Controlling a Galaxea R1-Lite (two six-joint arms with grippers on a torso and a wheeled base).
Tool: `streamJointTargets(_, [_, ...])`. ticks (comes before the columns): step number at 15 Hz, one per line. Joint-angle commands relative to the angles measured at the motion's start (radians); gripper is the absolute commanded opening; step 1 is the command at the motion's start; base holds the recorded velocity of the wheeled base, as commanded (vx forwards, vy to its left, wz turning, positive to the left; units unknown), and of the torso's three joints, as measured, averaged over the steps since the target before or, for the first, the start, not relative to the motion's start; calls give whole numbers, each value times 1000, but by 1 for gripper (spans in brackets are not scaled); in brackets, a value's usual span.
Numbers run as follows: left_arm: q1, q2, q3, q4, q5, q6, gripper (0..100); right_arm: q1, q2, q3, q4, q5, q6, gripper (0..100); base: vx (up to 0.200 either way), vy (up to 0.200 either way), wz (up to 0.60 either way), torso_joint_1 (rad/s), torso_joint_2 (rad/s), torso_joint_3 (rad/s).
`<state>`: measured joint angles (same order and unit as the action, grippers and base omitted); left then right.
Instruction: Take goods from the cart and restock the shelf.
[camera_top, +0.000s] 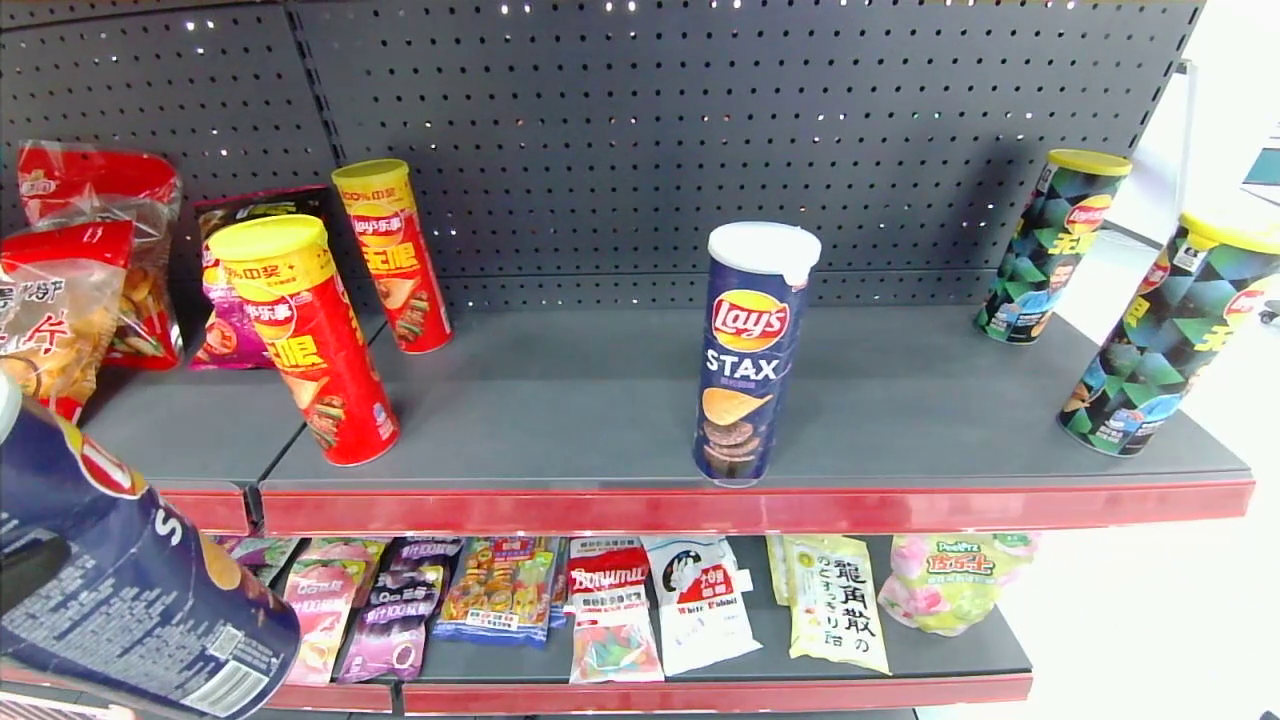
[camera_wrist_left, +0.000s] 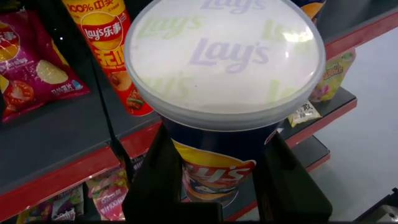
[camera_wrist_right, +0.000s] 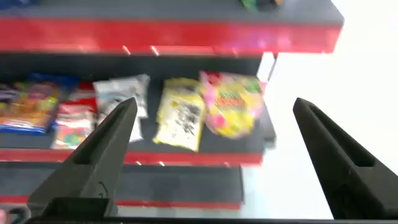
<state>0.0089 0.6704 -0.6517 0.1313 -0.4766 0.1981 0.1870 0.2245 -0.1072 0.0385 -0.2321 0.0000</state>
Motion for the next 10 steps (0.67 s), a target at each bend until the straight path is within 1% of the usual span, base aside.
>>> streamJointTargets(1, [-6,38,-11,-18,-13,0,0,-35,-122,38,54,-21,-23,100,0,0,0,0,0,0])
streamJointTargets(2, [-6,44,-9,-22,-13,0,0,-37,-122,40,54,-35,-44,100,0,0,0,0,0,0])
streamJointTargets(3, [-6,55,-8,-24,-13,-3,0,-61,-102,34,60,-104,-69,100,0,0,0,0,0,0])
streamJointTargets(4, [-6,60,-9,-24,-14,-3,0,-74,-82,34,60,-118,-72,100,0,0,0,0,0,0])
streamJointTargets(5, [-7,72,-11,-28,-14,-3,0,-116,-31,34,55,-161,-72,100,0,0,0,0,0,0])
streamJointTargets(6, [-7,78,-9,-39,-19,-3,0,-179,-31,34,57,-184,-77,100,0,0,0,0,0,0])
streamJointTargets(7, [-7,87,-11,-52,-25,-5,0,-287,-47,34,57,-190,-81,100,0,0,0,0,0,0])
streamJointTargets(8, [-7,95,-13,-59,-27,-5,0,-357,-88,34,57,-177,-94,100,0,0,0,0,0,0])
streamJointTargets(9, [-7,103,-13,-68,-27,-5,0,-362,-126,38,50,-124,-109,100,0,0,0,0,0,0])
streamJointTargets(10, [-7,109,-11,-78,-31,-5,0,-360,-123,54,17,-15,-92,100,0,0,0,0,0,0])
